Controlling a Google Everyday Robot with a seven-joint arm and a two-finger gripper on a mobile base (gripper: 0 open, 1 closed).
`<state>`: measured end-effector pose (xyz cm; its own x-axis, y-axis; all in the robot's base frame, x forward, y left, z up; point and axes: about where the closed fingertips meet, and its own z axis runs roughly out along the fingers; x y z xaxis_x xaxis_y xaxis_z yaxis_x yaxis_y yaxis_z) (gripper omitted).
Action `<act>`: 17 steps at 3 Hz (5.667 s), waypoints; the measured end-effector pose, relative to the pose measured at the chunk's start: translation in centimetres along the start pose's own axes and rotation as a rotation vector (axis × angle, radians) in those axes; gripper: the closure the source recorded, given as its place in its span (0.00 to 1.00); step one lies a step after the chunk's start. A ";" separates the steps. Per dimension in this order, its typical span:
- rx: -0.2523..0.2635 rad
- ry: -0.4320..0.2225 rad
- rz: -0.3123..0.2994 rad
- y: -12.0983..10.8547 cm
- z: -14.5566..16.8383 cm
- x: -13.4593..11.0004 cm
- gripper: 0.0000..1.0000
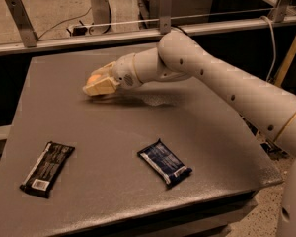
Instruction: Move orange near rxbar blueberry
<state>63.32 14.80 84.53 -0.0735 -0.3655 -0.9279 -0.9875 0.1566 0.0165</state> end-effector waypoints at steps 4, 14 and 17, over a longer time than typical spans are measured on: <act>0.096 -0.024 -0.002 8.4 -16.8 -2.9 1.00; -0.026 0.045 0.006 15.6 -15.2 5.9 0.05; 0.007 0.019 -0.021 15.1 -18.8 3.9 0.00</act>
Offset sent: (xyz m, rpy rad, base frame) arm -0.0259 -0.1201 0.0947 -0.0766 -0.0732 -0.0286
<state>45.50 -1.49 88.14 -0.0551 -0.3865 -0.9206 -0.9879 0.1550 -0.0059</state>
